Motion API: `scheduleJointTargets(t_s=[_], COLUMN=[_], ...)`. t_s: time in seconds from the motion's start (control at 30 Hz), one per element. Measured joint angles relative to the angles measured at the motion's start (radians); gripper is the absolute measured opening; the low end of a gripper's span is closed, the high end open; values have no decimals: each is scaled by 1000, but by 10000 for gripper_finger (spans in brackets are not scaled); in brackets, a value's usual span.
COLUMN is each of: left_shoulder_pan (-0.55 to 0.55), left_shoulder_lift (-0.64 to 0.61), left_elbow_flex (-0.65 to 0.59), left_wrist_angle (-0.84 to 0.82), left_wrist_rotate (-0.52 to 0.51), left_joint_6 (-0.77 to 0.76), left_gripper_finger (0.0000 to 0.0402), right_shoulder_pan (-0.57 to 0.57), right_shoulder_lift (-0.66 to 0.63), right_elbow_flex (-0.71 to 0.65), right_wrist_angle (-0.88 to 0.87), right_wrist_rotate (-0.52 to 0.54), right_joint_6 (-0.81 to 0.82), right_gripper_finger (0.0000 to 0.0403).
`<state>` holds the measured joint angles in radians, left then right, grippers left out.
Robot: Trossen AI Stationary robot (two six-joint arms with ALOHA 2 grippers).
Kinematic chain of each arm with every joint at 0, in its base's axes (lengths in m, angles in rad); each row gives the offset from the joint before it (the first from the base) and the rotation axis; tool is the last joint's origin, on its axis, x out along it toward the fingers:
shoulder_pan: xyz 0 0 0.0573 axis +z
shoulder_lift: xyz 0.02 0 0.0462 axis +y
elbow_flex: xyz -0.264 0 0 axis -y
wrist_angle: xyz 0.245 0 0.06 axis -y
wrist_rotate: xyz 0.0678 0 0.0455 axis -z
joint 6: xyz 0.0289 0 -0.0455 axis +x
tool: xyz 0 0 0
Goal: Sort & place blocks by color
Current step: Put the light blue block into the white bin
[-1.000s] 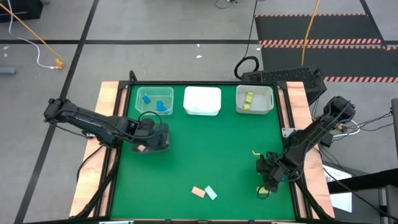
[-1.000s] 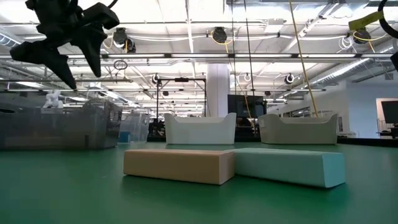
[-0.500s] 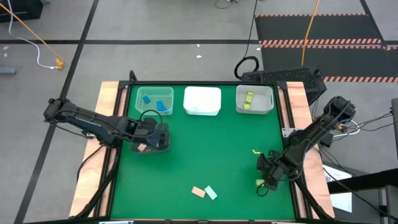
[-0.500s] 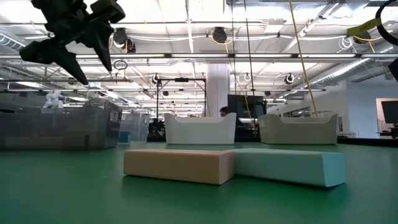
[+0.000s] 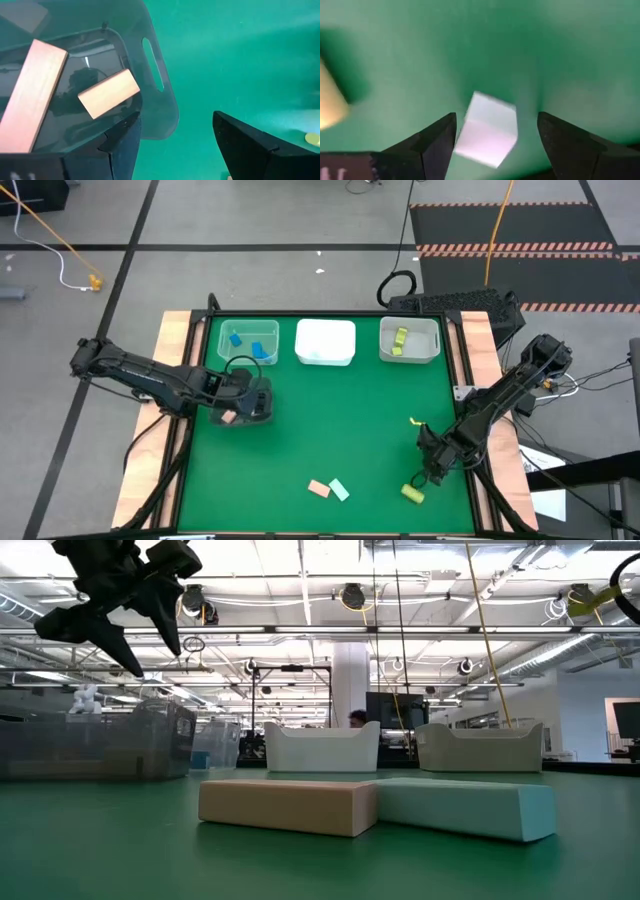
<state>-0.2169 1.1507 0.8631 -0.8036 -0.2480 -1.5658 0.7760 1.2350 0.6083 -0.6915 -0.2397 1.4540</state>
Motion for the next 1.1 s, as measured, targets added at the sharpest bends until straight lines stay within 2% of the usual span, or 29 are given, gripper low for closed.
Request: scheduleJointTargets(t_s=[0.23,0.47,0.7,0.83,0.97,1.1], left_shoulder_pan=[0,0,0,-9,-14,-14], left_shoulder_lift=[0,0,0,0,0,0], left_elbow_flex=[0,0,0,-1,-1,-1], left_wrist_angle=[-1,-1,22,132,289,505], left_wrist_rotate=[-24,-24,-25,-69,-132,-155], left_joint_6=[0,26,27,100,240,468], left_gripper_finger=[243,243,243,243,243,243], right_shoulder_pan=[3,3,3,3,3,-5], right_shoulder_lift=[0,0,0,0,0,0], right_elbow_flex=[0,0,0,0,0,0], right_wrist_angle=[0,4,7,10,17,37], right_wrist_rotate=[-125,10,26,25,24,27], right_joint_6=[122,123,165,190,212,210], right_gripper_finger=[270,246,173,120,115,115])
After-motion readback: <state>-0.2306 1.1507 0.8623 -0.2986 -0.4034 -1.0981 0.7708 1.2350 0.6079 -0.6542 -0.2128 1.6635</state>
